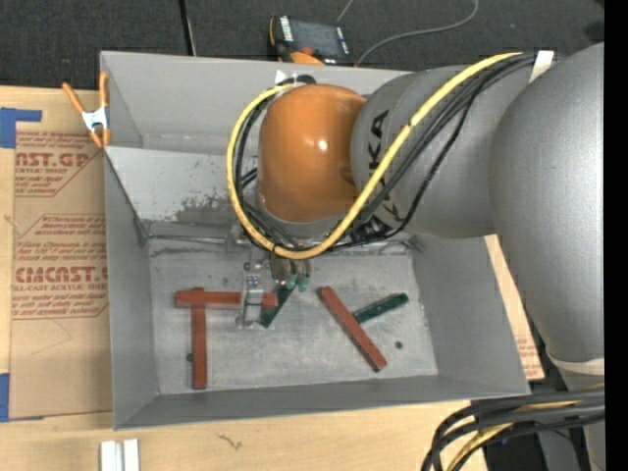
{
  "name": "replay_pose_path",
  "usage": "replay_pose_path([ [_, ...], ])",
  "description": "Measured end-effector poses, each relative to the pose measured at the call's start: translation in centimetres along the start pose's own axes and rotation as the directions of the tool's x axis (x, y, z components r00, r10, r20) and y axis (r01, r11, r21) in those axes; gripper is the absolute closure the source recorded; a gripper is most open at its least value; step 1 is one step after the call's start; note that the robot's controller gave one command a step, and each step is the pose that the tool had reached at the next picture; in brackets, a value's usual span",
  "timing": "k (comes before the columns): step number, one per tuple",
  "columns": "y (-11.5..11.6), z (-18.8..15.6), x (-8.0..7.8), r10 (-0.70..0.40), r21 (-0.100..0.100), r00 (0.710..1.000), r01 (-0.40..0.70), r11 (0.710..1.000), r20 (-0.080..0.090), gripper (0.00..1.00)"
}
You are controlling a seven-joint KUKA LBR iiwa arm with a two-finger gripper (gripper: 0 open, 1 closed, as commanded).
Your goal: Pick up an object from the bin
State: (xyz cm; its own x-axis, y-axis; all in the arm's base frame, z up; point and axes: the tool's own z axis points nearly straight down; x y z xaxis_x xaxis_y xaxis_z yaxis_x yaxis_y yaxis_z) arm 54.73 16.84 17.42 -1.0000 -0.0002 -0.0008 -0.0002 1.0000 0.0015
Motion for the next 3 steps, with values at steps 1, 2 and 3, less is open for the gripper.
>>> replay_pose_path([
  [1, 1.8, 11.0, -3.4, 0.077, 0.002, 0.997, -0.077, 0.997, -0.005, 0.0],
  [2, 1.7, 10.5, -3.6, 0.078, 0.0, 0.997, -0.078, 0.997, 0.0, 1.0],
  [3, 3.6, -3.8, -1.4, 0.042, -0.003, 0.999, -0.042, 0.999, 0.007, 1.0],
])
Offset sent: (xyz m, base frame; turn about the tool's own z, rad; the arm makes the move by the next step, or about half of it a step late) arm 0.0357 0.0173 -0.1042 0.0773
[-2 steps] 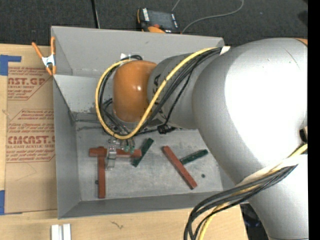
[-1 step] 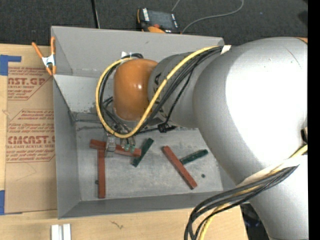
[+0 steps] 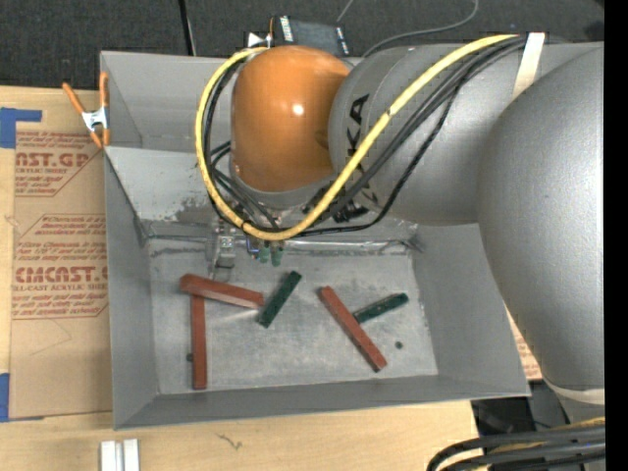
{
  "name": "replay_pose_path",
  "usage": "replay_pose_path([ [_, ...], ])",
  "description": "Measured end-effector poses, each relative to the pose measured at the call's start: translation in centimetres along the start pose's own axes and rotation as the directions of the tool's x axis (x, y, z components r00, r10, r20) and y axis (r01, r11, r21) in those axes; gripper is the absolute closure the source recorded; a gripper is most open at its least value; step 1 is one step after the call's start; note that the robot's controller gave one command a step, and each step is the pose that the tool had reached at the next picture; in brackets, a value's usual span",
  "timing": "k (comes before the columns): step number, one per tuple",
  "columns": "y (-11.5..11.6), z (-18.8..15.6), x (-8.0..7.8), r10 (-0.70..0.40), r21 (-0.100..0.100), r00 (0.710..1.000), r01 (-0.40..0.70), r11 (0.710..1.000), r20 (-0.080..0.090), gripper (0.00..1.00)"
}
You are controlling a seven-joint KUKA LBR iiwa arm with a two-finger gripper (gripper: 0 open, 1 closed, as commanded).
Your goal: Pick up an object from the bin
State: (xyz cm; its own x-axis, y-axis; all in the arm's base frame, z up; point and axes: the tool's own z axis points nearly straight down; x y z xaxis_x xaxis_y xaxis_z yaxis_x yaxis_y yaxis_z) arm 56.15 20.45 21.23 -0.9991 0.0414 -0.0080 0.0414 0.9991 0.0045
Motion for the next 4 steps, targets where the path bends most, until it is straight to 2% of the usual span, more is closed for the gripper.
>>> replay_pose_path([
  [1, 3.9, 7.6, 5.0, 0.023, 0.005, 1.0, -0.023, 1.0, -0.016, 1.0],
  [2, 3.6, 7.2, 4.5, 0.028, 0.004, 1.0, -0.028, 1.0, -0.008, 0.0],
  [3, -0.6, 14.4, -1.7, -0.078, 0.005, 0.997, 0.078, 0.997, -0.009, 0.0],
  [4, -0.2, 13.7, -1.9, -0.081, 0.0, 0.997, 0.081, 0.997, 0.001, 1.0],
])
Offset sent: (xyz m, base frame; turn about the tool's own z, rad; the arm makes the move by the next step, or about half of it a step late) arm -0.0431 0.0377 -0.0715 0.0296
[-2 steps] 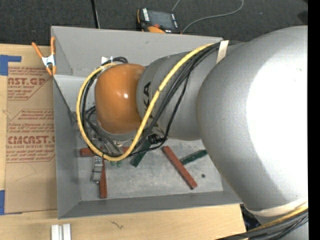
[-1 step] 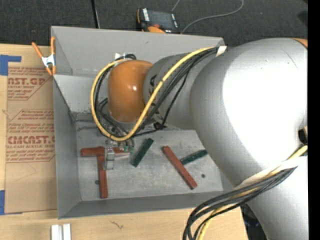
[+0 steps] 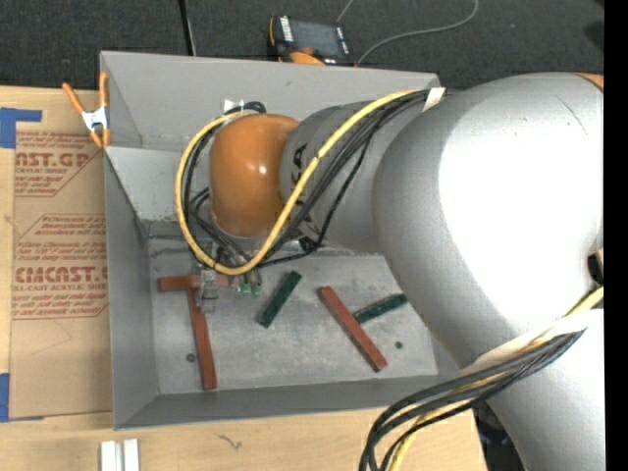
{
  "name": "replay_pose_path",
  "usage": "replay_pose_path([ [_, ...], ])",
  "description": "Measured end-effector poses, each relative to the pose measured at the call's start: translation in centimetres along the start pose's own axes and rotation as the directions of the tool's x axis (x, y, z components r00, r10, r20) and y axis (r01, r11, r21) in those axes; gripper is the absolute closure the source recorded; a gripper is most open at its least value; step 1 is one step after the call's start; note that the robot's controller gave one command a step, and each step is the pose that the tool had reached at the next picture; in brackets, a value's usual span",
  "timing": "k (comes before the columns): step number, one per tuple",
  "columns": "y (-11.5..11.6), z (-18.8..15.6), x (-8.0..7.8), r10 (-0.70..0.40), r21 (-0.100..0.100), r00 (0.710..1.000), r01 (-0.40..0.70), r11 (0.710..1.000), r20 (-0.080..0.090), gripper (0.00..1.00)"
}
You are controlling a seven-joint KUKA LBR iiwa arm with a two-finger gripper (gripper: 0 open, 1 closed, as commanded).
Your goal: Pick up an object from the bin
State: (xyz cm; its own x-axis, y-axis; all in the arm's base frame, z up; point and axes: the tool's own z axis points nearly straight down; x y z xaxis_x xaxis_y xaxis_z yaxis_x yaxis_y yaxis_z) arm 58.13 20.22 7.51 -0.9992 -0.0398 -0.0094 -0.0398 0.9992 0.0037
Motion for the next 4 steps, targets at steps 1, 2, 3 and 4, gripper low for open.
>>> replay_pose_path([
  [1, 2.6, -12.2, 3.0, 0.064, -0.001, 0.998, -0.064, 0.998, -0.001, 1.0],
  [2, 1.5, -7.5, 8.2, -0.05, 0.004, 0.999, 0.05, 0.999, -0.015, 1.0],
  [3, 1.5, -7.7, 8.0, -0.049, 0.002, 0.999, 0.049, 0.999, -0.009, 0.0],
  [4, -2.6, 0.1, 8.4, -0.408, -0.001, 0.913, 0.408, 0.913, -0.01, 0.0],
])
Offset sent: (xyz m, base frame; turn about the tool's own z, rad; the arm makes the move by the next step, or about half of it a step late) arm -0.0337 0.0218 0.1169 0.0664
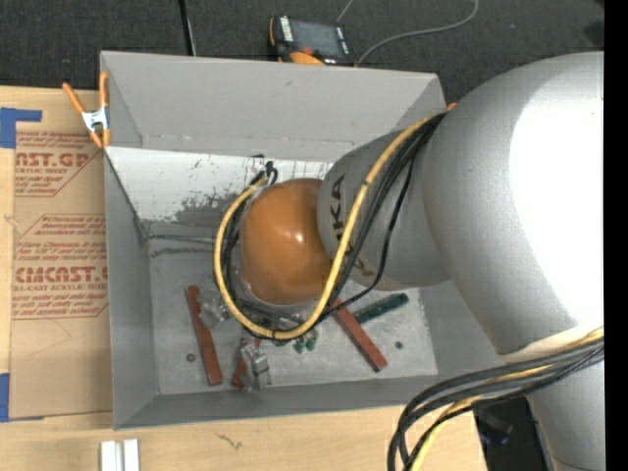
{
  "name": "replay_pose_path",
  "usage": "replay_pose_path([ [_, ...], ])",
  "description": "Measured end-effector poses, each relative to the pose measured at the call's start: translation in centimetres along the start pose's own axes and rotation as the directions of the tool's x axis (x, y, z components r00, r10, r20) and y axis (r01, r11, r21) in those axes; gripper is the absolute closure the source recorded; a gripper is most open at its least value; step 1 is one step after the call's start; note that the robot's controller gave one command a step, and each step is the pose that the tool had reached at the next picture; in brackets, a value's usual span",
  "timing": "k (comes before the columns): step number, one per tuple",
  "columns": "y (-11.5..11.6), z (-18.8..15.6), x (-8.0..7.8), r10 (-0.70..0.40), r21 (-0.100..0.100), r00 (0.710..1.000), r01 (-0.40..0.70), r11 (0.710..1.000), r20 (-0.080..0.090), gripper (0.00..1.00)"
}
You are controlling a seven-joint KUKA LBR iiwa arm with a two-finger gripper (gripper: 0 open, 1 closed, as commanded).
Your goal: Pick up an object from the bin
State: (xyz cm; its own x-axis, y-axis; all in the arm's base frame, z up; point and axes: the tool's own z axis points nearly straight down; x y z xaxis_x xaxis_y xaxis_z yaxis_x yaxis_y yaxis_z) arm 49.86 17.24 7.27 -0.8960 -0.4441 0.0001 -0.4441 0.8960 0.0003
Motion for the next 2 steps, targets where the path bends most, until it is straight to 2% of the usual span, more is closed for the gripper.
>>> replay_pose_path([
  [1, -6.4, 0.3, 2.8, -0.096, 0.002, 0.995, 0.096, 0.995, -0.001, 0.0],
  [2, -14.3, 0.1, 3.1, -0.048, 0.003, 0.999, 0.048, 0.999, 0.001, 0.0],
])
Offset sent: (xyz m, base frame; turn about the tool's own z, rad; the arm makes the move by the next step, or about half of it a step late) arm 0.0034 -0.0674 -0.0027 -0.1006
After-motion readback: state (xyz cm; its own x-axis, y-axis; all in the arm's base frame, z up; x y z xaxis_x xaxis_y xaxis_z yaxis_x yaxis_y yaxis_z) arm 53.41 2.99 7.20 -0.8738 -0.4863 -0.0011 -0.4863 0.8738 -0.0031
